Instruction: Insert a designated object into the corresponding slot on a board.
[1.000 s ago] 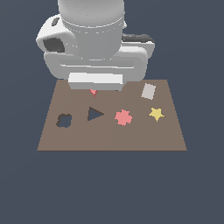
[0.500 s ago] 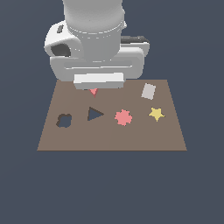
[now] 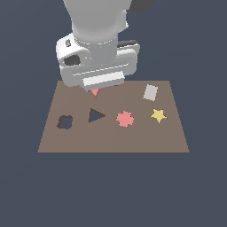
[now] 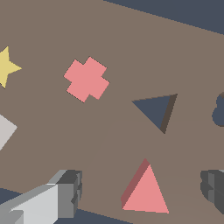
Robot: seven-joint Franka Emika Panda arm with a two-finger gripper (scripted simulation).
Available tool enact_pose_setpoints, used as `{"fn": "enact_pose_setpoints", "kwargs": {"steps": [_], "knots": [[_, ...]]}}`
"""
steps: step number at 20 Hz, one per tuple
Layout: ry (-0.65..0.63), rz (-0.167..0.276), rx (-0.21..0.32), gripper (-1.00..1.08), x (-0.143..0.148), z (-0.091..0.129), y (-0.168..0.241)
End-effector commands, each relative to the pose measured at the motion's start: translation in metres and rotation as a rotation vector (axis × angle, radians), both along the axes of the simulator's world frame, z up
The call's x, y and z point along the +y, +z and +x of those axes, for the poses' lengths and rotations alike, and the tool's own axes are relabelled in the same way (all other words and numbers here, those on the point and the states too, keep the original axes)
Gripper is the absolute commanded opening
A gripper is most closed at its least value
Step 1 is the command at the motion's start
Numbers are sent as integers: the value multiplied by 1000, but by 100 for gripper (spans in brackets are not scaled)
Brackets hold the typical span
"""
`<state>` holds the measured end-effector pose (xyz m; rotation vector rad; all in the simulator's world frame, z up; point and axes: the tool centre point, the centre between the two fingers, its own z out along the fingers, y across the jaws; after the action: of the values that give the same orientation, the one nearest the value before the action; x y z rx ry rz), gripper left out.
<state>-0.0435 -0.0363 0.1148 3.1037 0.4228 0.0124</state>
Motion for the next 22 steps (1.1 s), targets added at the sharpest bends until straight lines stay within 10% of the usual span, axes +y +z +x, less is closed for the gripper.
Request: {"fn": "enact_pose_setpoints", "kwargs": {"steps": [1, 22], "knots": [[69, 2, 2, 100, -4, -11, -12], [380, 7, 10, 100, -32, -55, -66]]}}
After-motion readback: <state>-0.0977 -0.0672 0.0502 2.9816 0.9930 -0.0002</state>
